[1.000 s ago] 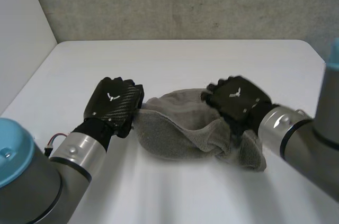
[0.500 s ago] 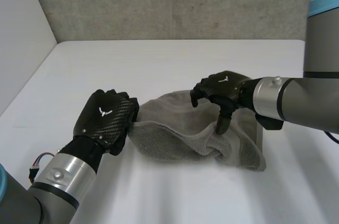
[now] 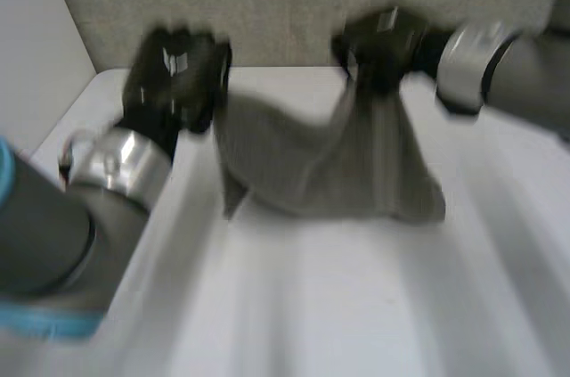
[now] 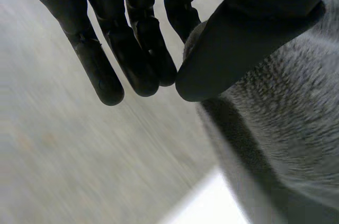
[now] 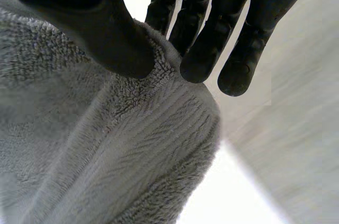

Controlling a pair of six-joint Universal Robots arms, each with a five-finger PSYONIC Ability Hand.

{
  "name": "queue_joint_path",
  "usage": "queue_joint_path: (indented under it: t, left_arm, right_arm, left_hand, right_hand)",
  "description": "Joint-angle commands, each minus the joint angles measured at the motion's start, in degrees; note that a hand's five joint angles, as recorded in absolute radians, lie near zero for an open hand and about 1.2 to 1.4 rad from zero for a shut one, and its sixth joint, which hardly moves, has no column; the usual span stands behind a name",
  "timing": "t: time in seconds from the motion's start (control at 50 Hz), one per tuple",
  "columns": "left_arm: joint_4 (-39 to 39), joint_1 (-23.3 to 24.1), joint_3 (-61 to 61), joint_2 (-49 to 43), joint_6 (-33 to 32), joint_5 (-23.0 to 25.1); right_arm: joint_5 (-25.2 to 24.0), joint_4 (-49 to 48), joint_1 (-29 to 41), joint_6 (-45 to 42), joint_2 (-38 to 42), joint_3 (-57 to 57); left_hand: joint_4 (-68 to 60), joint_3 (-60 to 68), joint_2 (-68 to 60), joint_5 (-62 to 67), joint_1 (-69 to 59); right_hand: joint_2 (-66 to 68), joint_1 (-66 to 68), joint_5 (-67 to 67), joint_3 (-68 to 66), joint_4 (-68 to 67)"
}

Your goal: Fold the towel.

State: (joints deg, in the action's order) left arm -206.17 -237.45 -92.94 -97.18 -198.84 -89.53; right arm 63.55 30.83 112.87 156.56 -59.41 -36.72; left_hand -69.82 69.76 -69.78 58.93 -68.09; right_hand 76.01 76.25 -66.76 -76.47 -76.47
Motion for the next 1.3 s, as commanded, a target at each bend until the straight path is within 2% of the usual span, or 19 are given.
queue_joint_path:
  t: [0.02,0.04,0.06,0.08,0.2,0.24,0.28,0.3,0.34,0.4,0.48,0.52,0.62,0.7,0.82,0.84,0.86,0.9,1.3]
  left_arm:
    - [-8.1,2.0,23.5,-4.4,-2.2,-7.1]
    - [-8.1,2.0,23.5,-4.4,-2.2,-7.2]
    - [-10.0,2.2,26.1,-5.3,-2.3,-8.5]
    - [-10.0,2.2,26.1,-5.3,-2.3,-8.6]
    - [-8.7,2.3,24.9,-6.9,-2.3,-9.4]
    - [-7.3,2.3,21.4,-7.1,-2.3,-9.3]
    - [-5.8,2.0,13.1,-6.9,-2.3,-9.1]
    - [-5.8,2.0,13.0,-6.9,-2.3,-9.1]
    - [-5.2,1.7,5.0,-6.7,-2.3,-8.5]
    - [-4.9,1.6,0.4,-6.5,-2.3,-7.7]
    - [-4.1,1.6,-12.0,-6.6,-3.9,-3.8]
    - [-3.6,1.6,-14.8,-6.8,-5.0,-2.5]
    - [-3.1,1.6,-19.9,-7.0,-9.0,-0.6]
    - [-3.4,1.5,-20.8,-6.4,-12.7,-0.6]
    - [-3.9,0.0,-20.6,-5.2,-12.9,-0.8]
    - [-3.9,0.0,-20.6,-5.2,-12.9,-0.8]
    - [-4.0,-0.5,-20.6,-5.0,-12.9,-0.7]
    - [-4.0,-0.8,-20.5,-4.9,-12.8,-0.8]
    - [-4.2,-1.0,-20.9,-5.1,-12.6,-0.8]
  right_arm:
    - [16.0,-28.8,-1.2,16.8,-14.1,-8.0]
    - [16.0,-28.9,-1.3,16.8,-14.2,-8.0]
    - [19.0,-33.7,-1.3,16.2,-16.7,-12.3]
    - [19.6,-36.9,-1.3,14.7,-18.8,-16.8]
    - [16.4,-37.1,-0.6,6.3,-20.7,-26.3]
    - [14.3,-36.2,-0.6,0.5,-20.5,-32.0]
    - [13.5,-35.8,-0.6,-1.9,-20.5,-35.2]
    - [13.5,-35.8,-0.6,-1.9,-20.5,-35.3]
    - [12.7,-35.3,-0.7,-5.2,-20.1,-42.1]
    - [12.4,-34.6,-0.5,-7.7,-18.5,-48.9]
    - [12.3,-32.8,-0.5,-10.8,-16.5,-55.2]
    - [12.6,-29.9,-0.2,-15.7,-14.5,-59.8]
    - [12.7,-28.2,0.3,-19.1,-14.0,-63.0]
    - [12.4,-29.0,0.2,-17.4,-14.1,-63.9]
    - [12.7,-34.5,-0.5,-7.7,-13.6,-64.7]
    - [12.7,-35.9,-0.6,-5.0,-13.6,-65.1]
    - [12.7,-35.9,-0.6,-5.0,-13.6,-65.1]
    - [12.7,-38.1,-0.6,-0.4,-13.6,-66.1]
    - [12.5,-38.2,-5.1,10.6,-8.4,-65.8]
  left_hand:
    - [-10.2,10.2,-10.2,11.1,-11.9]
    - [-10.2,10.2,-10.2,11.1,-11.9]
    - [-10.2,10.2,-10.2,11.1,-11.9]
    - [-10.2,10.2,-10.2,11.1,-11.9]
    - [-10.2,10.2,-10.2,11.1,-11.9]
    - [-10.2,10.2,-10.2,11.1,-11.9]
    - [-10.2,10.2,-10.2,11.1,-11.9]
    - [-10.2,10.2,-10.2,11.1,-11.9]
    - [-10.2,10.2,-10.2,11.1,-11.9]
    - [-10.2,10.2,-10.2,11.1,-11.9]
    - [-10.2,10.2,-10.2,11.1,-11.9]
    - [-10.2,10.2,-10.2,11.1,-11.9]
    - [-10.2,10.2,-10.2,11.1,-11.9]
    - [-10.2,10.2,-10.2,11.1,-11.9]
    - [-10.2,10.2,-10.2,11.1,-11.9]
    - [-10.2,10.2,-10.2,11.1,-11.9]
    - [-10.2,10.2,-10.2,11.1,-11.9]
    - [-10.2,10.2,-10.2,11.1,-11.9]
    - [-10.2,10.2,-10.2,11.1,-11.9]
  right_hand:
    - [4.0,3.7,-3.2,-3.5,-3.5]
    - [4.0,3.7,-3.2,-3.5,-3.5]
    - [4.0,3.7,-3.2,-3.5,-3.5]
    - [4.0,3.7,-3.2,-3.5,-3.5]
    - [4.0,3.7,-3.2,-3.5,-3.5]
    - [4.0,3.7,-3.2,-3.5,-3.5]
    - [4.0,3.7,-3.2,-3.5,-3.5]
    - [4.0,3.7,-3.2,-3.5,-3.5]
    - [4.0,3.7,-3.2,-3.5,-3.5]
    - [4.0,3.7,-3.2,-3.5,-3.5]
    - [4.0,3.7,-3.2,-3.5,-3.5]
    - [4.0,3.7,-3.2,-3.5,-3.5]
    - [4.0,3.7,-3.2,-3.5,-3.5]
    - [4.0,3.7,-3.2,-3.5,-3.5]
    - [4.0,3.7,-3.2,-3.5,-3.5]
    - [-4.6,-4.9,5.4,5.1,5.1]
    - [-4.7,-4.9,5.4,5.2,5.2]
    - [-25.6,-25.9,26.4,26.1,26.1]
    - [-39.4,-39.6,40.1,39.8,39.8]
